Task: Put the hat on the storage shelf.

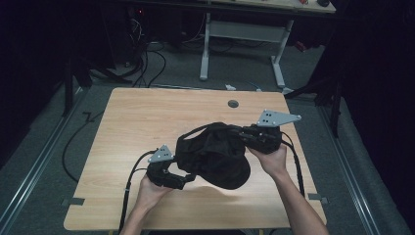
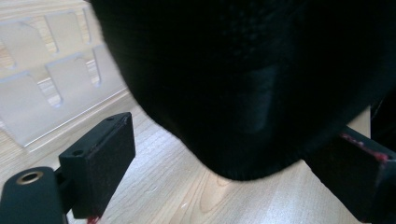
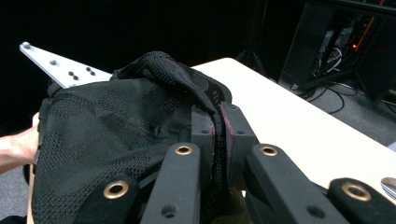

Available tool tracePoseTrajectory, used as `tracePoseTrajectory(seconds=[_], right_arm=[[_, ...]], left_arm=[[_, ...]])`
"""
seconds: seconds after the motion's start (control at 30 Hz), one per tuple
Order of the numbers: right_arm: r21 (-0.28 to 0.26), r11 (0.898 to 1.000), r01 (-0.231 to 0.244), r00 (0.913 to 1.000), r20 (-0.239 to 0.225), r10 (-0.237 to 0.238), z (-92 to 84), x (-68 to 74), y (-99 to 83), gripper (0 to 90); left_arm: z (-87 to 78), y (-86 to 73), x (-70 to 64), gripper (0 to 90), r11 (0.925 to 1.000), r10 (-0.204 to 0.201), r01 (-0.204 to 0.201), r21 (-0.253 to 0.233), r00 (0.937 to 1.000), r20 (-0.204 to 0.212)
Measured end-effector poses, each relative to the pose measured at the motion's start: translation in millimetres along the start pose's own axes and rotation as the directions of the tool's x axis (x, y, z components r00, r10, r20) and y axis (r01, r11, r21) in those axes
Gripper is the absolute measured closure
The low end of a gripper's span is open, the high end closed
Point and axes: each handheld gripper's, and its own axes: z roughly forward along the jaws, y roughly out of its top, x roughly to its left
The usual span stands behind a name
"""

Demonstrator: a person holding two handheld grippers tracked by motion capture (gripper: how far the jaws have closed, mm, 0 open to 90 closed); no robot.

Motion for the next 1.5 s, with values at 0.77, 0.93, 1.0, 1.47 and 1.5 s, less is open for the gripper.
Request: tracePoseTrajectory(seconds=[0.77,0.93,1.0,1.47,1.5], right_arm=[[-0.026,1.000,-0.006,0.9990,-0.045,0.005,13.2,-1.9,3.2,85.1],[-0.019,1.000,-0.009,0.9990,-0.044,0.008,16.7,-2.7,1.5,85.0],[-0.018,1.000,-0.009,0.9990,-0.043,0.008,16.9,-2.9,1.6,85.0],[-0.013,1.000,-0.021,0.9981,-0.058,0.020,17.8,-5.4,3.0,82.1],[-0.010,1.000,-0.025,0.9980,-0.059,0.024,17.5,-5.9,3.1,80.3]], left_arm=[[0.4,-4.5,-13.7,44.1,0.9986,0.011,-0.015,0.051,0.9962,0.086],[-3.4,-6.2,-18.0,60.5,0.9970,0.036,-0.043,0.064,0.9926,0.116],[-5.3,-6.2,-22.1,64.4,0.9958,0.043,-0.053,0.075,0.9903,0.132],[-14.2,-5.9,-40.2,88.2,0.9898,0.081,-0.102,0.100,0.9779,0.193],[-14.9,-5.9,-40.5,88.2,0.9893,0.084,-0.106,0.101,0.9768,0.197]])
